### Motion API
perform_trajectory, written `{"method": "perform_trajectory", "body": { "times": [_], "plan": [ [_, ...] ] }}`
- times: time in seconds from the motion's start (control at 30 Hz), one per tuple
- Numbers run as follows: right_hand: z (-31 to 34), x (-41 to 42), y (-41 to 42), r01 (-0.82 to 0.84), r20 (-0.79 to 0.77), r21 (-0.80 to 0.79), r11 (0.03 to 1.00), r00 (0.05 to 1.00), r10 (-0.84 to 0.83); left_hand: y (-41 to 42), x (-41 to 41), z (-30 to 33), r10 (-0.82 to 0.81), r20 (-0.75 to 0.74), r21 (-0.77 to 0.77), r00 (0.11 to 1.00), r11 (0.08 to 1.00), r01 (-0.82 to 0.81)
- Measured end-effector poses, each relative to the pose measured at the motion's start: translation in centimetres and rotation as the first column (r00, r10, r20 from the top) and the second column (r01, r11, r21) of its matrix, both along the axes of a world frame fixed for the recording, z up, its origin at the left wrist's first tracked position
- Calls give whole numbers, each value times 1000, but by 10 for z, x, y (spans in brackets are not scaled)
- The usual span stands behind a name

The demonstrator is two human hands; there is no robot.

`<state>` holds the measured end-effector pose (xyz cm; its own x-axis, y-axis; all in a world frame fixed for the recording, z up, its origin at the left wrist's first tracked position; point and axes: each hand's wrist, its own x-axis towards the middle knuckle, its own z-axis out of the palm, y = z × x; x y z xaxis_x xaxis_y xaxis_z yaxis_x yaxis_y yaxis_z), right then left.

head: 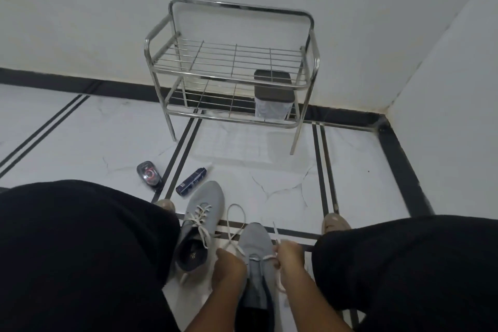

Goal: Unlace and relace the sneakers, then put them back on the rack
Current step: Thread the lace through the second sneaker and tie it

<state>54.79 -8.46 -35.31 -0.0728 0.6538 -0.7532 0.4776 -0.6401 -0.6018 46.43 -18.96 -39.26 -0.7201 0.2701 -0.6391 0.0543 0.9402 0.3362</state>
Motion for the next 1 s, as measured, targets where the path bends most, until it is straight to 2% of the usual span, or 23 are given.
{"method": "perform_trajectory", "body": {
  "times": [0.03,0.13,0.2,0.3,0.4,0.53,0.63,0.73,0.83,1.0],
  "plan": [
    [4,-4,6,29,-12,8,1000,1000,-29,2,2,4,-71,-17,61,997,996,72],
    [11,-16,17,70,-75,100,993,995,-62,5,14,-1,-234,1,37,972,971,234],
    [-1,-13,8,28,-68,79,996,997,-22,4,19,-2,-230,-23,32,973,973,231],
    [-31,-3,0,-89,22,49,995,996,88,6,21,-5,-250,-15,0,968,968,250],
    [-47,2,-1,-350,184,69,934,925,333,3,13,-4,-248,-11,-13,969,969,248],
    [-35,-4,-11,-524,220,41,851,836,503,-6,0,-12,-141,98,37,985,990,138],
    [-36,-6,-18,-620,268,26,784,760,592,-9,-5,-21,-120,108,81,987,990,112],
    [-36,-6,-24,-636,286,54,770,749,598,-9,-7,-31,-117,123,96,985,990,105],
    [-36,-4,-26,-582,288,81,809,791,540,-8,-5,-37,-98,138,114,985,990,83],
    [-46,-3,-21,-552,310,75,831,805,507,-5,-5,-35,-24,205,132,979,991,-3]
  ]
}}
